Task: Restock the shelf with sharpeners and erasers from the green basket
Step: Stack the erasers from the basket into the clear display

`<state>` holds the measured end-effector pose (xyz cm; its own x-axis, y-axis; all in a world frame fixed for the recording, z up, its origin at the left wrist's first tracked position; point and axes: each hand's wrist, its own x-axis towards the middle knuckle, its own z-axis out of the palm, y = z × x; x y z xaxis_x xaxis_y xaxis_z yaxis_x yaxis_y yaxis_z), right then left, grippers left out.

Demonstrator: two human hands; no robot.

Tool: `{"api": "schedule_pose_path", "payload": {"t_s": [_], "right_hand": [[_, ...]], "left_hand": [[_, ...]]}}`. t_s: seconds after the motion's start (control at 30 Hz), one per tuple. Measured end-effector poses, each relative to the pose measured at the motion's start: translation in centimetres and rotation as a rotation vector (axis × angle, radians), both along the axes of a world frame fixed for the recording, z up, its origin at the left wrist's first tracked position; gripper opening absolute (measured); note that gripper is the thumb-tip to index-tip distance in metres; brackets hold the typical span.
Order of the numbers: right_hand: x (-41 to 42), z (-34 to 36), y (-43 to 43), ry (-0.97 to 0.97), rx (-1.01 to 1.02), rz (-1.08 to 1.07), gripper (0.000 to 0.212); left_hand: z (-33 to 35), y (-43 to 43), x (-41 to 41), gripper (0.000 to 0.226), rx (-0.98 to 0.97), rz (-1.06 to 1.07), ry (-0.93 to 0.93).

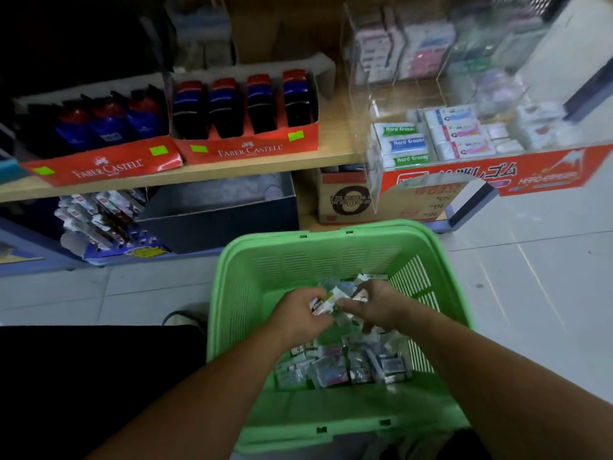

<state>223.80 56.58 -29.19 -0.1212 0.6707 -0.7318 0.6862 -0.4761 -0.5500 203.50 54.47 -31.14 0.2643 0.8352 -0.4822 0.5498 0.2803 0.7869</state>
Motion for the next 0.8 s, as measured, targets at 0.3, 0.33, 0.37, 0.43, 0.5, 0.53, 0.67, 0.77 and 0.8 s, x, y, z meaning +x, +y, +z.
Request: {"api": "schedule_pose_path", "payload": {"t_s": [0.3, 0.33, 0.37, 0.43, 0.5, 0.53, 0.67, 0.77, 0.8], "right_hand": [[-1.9, 13.9, 0.3, 0.272, 0.01, -0.115, 0.038], [-2.0, 15.4, 0.5, 0.289, 0.025, -0.121, 0.035], [-1.9, 16.9, 0.7, 0.305, 0.047, -0.126, 0.039], [-1.4, 19.9, 1.0, 0.326, 0.08, -0.109, 0.043], [-1.1, 22.5, 1.1, 0.349, 0.114, -0.053, 0.033], [-0.9, 23.7, 1.1, 0.361, 0.125, -0.052, 0.029], [-0.4, 26.4, 1.1, 0.449, 0.145, -0.163, 0.024], [0.2, 26.7, 1.4, 0.551, 0.15, -0.198, 0.032], [0.3, 26.8, 1.6, 0.568, 0.165, -0.215, 0.035]], "left_hand": [[12.8, 1.6, -0.4, 0.006, 0.127, -0.078, -0.098], [14.5, 1.7, -0.4, 0.007, 0.158, -0.112, -0.103], [16.3, 1.8, -0.4, 0.009, 0.183, -0.156, -0.095], [19.8, 2.1, -0.3, 0.01, 0.219, -0.236, -0.065], [22.6, 2.7, -0.2, 0.011, 0.274, -0.299, -0.026], [23.8, 3.0, -0.2, 0.011, 0.309, -0.325, 0.002], [27.0, 4.3, 0.1, 0.018, 0.376, -0.359, 0.023], [28.3, 5.2, 0.3, 0.016, 0.29, -0.346, -0.06], [28.7, 5.5, 0.3, 0.013, 0.259, -0.36, -0.068]]}}
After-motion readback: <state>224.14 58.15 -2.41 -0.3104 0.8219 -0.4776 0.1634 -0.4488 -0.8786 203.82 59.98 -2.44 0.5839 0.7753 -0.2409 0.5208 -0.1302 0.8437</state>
